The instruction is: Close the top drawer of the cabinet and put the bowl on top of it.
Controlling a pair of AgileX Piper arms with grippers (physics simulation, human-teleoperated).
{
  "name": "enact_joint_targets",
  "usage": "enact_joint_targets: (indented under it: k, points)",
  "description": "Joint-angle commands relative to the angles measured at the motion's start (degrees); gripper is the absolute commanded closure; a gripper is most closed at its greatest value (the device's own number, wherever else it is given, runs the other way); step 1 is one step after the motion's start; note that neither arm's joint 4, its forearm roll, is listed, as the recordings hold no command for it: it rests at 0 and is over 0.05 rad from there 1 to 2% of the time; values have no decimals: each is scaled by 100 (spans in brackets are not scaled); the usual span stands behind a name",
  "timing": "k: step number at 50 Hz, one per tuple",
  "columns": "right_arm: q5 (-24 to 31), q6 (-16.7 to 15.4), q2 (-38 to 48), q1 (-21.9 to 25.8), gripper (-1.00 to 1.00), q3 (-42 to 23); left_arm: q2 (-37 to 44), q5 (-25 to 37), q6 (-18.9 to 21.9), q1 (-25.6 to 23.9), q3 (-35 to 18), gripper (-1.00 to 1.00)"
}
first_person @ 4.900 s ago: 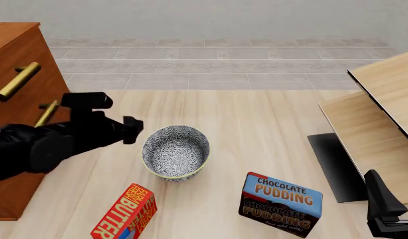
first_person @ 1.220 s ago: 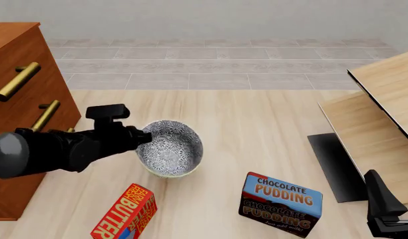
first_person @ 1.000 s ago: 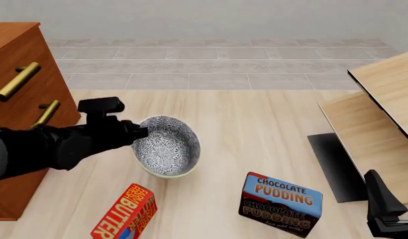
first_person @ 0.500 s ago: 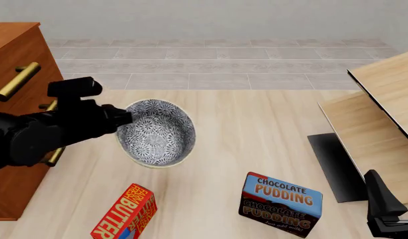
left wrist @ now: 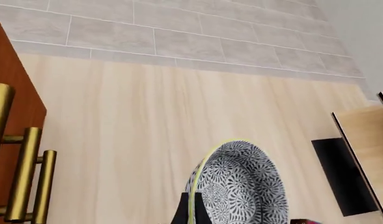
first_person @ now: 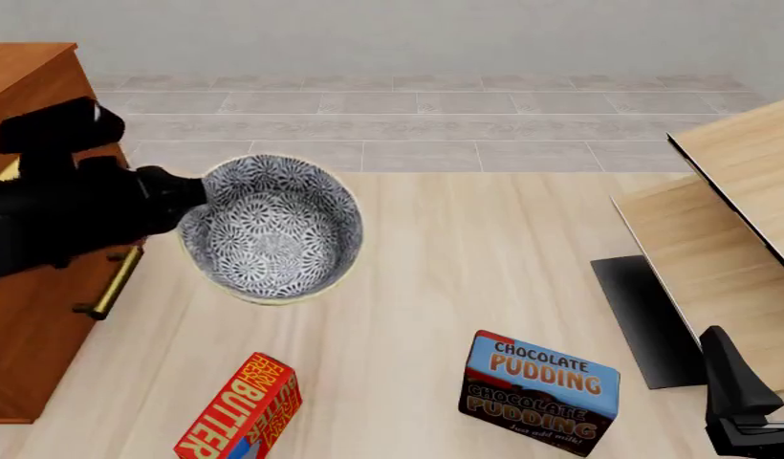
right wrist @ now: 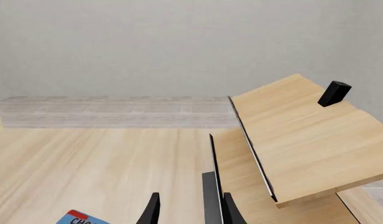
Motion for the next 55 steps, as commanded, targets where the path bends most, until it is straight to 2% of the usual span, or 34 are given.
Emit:
enact_joint_targets:
  k: [1, 9, 26, 39, 47, 55]
  points:
    - [12, 0, -12, 1, -100, -1, -471, 603, -171, 52, -342, 100]
    - [12, 1, -13, 0, -100, -1, -690, 919, -368, 84, -522, 100]
    - [11, -1, -13, 1, -100, -1, -1125, 1781, -809, 225, -1277, 100]
    - [12, 0, -12, 1, -100, -1, -1332, 2303, -1029, 313, -1729, 100]
    - [12, 0, -12, 0, -100, -1, -1349, 2549, -949, 449, -2074, 100]
    - [12, 0, -12, -1, -100, -1, -1410, 2768, -1114, 470, -2295, 100]
